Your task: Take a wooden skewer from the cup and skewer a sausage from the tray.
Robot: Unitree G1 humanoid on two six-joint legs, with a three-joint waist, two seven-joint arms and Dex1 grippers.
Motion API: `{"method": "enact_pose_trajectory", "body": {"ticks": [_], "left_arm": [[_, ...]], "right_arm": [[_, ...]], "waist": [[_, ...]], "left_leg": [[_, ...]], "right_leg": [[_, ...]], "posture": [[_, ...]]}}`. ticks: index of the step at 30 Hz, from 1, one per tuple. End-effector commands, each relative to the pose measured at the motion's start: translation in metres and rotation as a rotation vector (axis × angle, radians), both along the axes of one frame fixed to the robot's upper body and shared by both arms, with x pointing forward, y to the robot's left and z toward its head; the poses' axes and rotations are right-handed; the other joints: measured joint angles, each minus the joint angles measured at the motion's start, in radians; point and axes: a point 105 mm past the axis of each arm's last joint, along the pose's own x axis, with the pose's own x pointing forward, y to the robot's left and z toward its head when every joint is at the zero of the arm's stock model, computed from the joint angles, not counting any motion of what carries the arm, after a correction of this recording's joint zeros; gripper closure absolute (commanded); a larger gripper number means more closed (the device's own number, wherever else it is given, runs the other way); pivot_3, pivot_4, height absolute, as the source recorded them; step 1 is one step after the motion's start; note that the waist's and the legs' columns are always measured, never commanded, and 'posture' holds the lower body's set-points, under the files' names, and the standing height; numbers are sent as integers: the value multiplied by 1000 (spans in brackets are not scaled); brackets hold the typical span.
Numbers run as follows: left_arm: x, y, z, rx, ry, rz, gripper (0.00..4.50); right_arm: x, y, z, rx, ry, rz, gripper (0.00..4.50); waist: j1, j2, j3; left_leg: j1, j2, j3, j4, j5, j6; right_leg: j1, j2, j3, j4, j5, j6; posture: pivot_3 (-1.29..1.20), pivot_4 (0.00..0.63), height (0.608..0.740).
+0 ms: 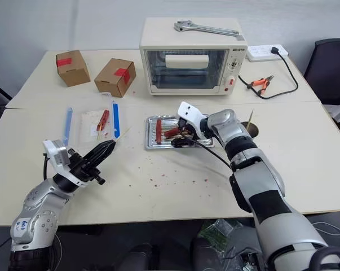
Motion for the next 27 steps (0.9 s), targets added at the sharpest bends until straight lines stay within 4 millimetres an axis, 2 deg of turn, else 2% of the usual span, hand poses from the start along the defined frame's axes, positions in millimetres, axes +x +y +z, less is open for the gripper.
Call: {"method": "enact_pose_trajectory", "body": {"ticks": [1,3,12,19,22,27], "left_arm": [[-4,-3,9,9,-40,-5,4500],[-4,-3,9,10,-40,-3,4500],[-6,-4,8,10,-32,-2,4500],[-7,-4,6,14,-31,-10,4500],[-7,-5,5,25,-30,-26,4500],[-9,-7,1,84,-27,-78,4500]], "right_arm": [[-3,3,0,-20,38,26,397],[-4,5,-1,-19,48,31,895],[-7,7,-2,-12,51,56,3845],[-14,7,-9,-14,69,92,3845],[-21,5,-8,-2,115,137,4243],[-27,-11,28,-33,-51,224,4299]], "waist": [[0,0,0],[0,0,0],[0,0,0],[0,0,0],[0,0,0],[5,0,0]], "left_leg": [[0,0,0,0,0,0],[0,0,0,0,0,0],[0,0,0,0,0,0],[0,0,0,0,0,0],[0,0,0,0,0,0],[-1,0,0,1,0,0]], "right_leg": [[0,0,0,0,0,0],[0,0,0,0,0,0],[0,0,0,0,0,0],[0,0,0,1,0,0],[0,0,0,1,0,0],[0,0,-1,1,0,0]], "posture": [[0,150,740],[0,150,740],[0,150,740],[0,150,740],[0,150,740],[0,150,740]]}}
